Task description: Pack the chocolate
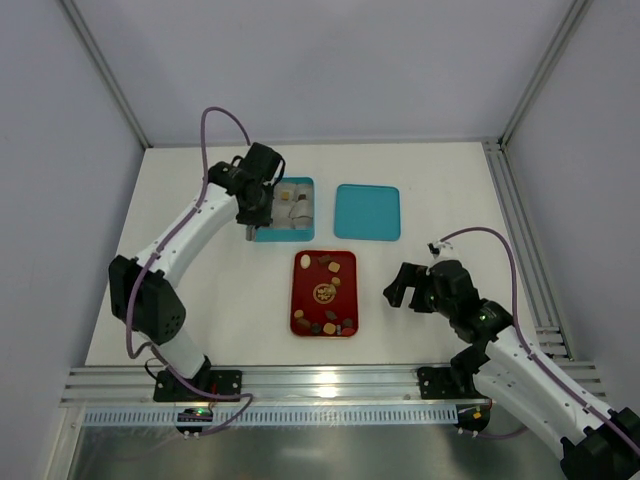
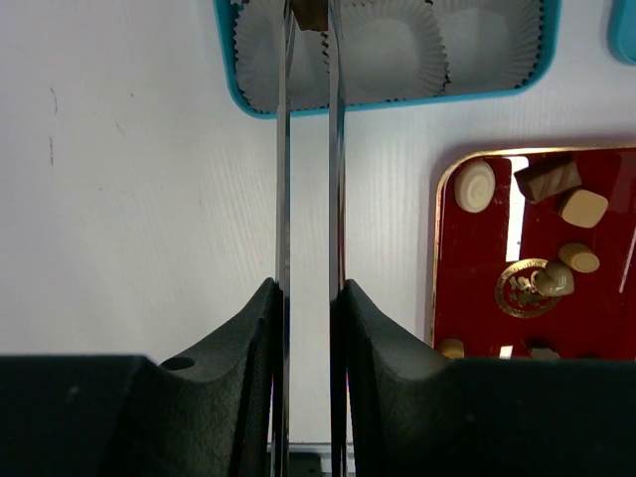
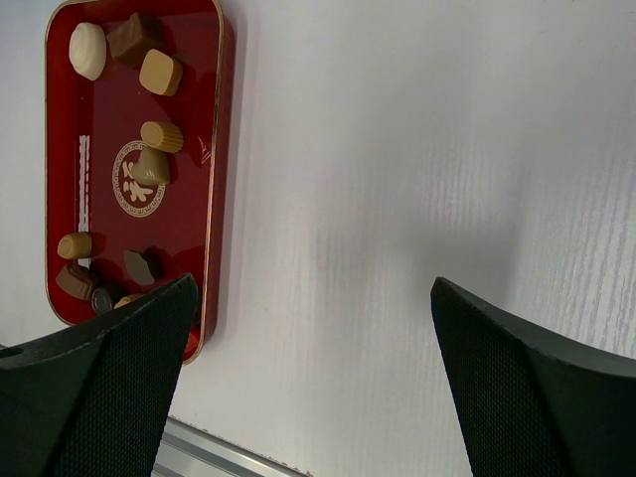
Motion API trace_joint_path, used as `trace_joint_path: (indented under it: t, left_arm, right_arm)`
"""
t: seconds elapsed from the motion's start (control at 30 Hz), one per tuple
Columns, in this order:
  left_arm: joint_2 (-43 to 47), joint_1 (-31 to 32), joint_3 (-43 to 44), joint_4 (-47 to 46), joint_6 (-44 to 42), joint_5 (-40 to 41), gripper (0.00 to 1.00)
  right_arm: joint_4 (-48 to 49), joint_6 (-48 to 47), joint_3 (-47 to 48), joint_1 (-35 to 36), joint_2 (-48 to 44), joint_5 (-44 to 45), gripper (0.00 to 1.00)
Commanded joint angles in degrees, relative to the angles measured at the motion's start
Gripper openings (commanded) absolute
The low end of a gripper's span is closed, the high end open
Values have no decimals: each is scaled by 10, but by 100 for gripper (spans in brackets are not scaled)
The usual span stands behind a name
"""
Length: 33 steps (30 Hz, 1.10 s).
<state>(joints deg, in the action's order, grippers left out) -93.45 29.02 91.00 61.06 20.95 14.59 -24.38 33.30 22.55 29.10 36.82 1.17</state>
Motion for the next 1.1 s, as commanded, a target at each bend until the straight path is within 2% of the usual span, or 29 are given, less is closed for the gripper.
trace_joint_path:
  t: [0.0,0.33,0.63,1.07]
  left_arm:
    - [-27,-22,37,-30,-24,11,24]
    - [-96,-56,96,-35,-32,11,23]
    - [-108,-55,86,-38,-32,10,24]
    - [-114,-56,81,-37,-41,21,32]
  right_arm:
    - [22,-10,15,3,4,-5,100]
    - [23,-9,9,3,3,-5,100]
    - [21,-8,7,3,0,-4,100]
    - [18,-6,7,2,-5,-5,100]
